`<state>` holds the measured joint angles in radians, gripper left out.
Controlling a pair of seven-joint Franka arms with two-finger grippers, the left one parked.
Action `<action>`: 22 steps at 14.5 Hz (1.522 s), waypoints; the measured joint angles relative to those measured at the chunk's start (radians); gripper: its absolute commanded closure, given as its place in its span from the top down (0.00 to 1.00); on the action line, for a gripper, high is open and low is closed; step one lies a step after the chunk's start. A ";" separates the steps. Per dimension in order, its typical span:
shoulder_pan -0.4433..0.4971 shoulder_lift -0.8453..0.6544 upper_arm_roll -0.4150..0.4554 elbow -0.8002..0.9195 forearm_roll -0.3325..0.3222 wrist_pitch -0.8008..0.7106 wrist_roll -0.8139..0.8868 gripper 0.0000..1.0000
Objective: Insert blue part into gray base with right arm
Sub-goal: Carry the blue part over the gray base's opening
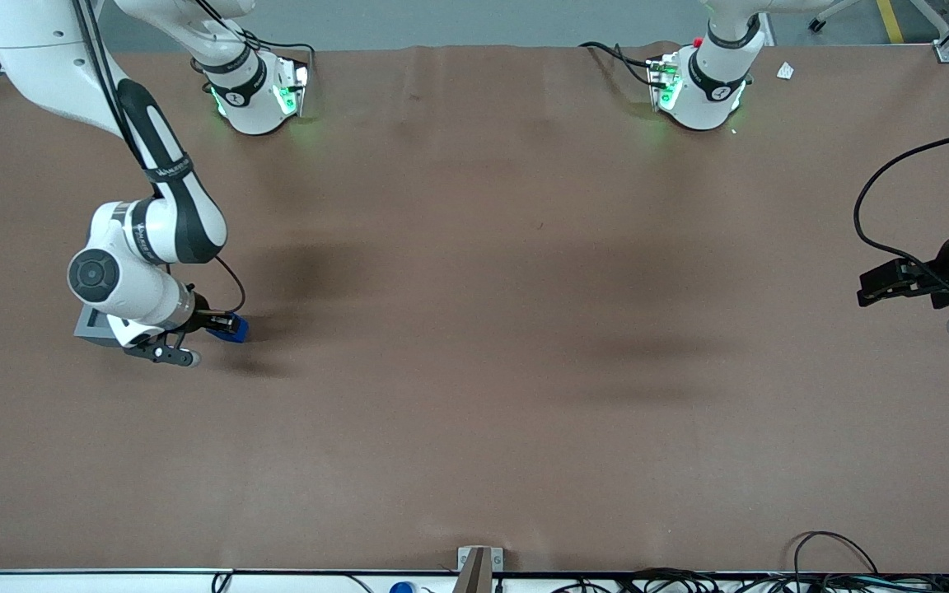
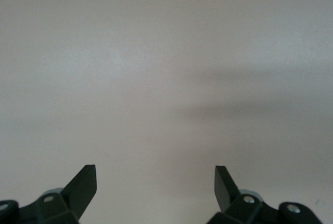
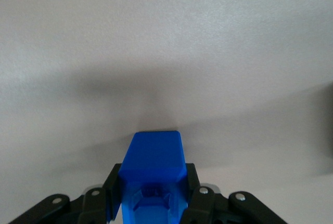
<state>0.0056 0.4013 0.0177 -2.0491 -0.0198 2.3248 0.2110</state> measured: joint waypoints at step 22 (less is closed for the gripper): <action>-0.355 -0.023 -0.003 0.254 -0.053 -0.352 -0.373 0.01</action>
<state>-0.3489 0.3784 0.0148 -1.7955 -0.0729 1.9730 -0.1620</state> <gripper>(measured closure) 0.493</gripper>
